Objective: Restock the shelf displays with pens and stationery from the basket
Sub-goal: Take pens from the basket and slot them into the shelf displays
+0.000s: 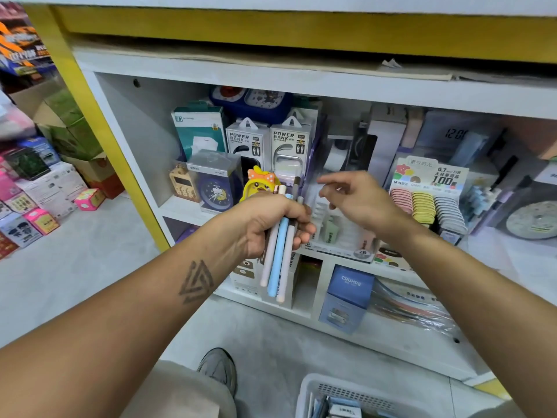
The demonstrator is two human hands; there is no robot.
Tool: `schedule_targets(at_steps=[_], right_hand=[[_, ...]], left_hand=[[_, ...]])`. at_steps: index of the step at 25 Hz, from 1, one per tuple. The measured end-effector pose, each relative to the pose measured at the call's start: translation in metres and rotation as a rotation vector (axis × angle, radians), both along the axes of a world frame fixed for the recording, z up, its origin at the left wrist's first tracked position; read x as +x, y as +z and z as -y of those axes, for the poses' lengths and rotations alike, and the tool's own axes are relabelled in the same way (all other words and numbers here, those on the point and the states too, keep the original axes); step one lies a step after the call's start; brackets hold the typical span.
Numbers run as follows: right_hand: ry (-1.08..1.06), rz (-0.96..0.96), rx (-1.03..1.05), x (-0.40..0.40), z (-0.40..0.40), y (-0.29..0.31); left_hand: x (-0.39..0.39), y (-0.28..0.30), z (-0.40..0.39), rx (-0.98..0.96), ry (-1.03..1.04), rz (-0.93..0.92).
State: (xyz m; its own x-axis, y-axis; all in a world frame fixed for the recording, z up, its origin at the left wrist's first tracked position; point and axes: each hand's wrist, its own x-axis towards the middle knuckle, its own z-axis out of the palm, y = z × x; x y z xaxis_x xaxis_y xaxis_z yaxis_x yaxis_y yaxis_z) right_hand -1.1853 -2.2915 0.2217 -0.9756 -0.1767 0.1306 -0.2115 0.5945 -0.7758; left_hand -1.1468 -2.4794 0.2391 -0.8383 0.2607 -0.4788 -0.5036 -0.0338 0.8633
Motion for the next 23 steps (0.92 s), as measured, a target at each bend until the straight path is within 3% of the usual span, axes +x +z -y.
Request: schedule_targets(at_steps=[2,3,6,10,14,19,23], right_hand=[[0.028,0.214,-0.424,0.012,-0.004,0.015],[0.047,0.266,-0.519,0.016,-0.009,0.020],[-0.002,0.282,-0.604,0.023,-0.024,0.023],[-0.283,0.156,-0.801,0.023,-0.066,0.036],[-0.347,-0.079,-0.580,0.031,-0.112,0.050],[-0.271,-0.110,-0.421,0.057,-0.149,0.049],[-0.356,-0.237,-0.339,0.067,-0.178,0.054]], left_hand=[[0.003,0.001,-0.010,0.000,-0.091,-0.001],[0.004,0.002,-0.017,0.003,-0.133,0.000],[0.009,0.003,-0.037,0.032,-0.238,0.016],[0.015,0.005,-0.065,0.050,-0.356,0.064],[0.012,0.004,-0.087,0.079,-0.337,0.093],[0.006,0.004,-0.116,0.096,-0.276,0.102],[0.006,0.004,-0.140,0.128,-0.261,0.110]])
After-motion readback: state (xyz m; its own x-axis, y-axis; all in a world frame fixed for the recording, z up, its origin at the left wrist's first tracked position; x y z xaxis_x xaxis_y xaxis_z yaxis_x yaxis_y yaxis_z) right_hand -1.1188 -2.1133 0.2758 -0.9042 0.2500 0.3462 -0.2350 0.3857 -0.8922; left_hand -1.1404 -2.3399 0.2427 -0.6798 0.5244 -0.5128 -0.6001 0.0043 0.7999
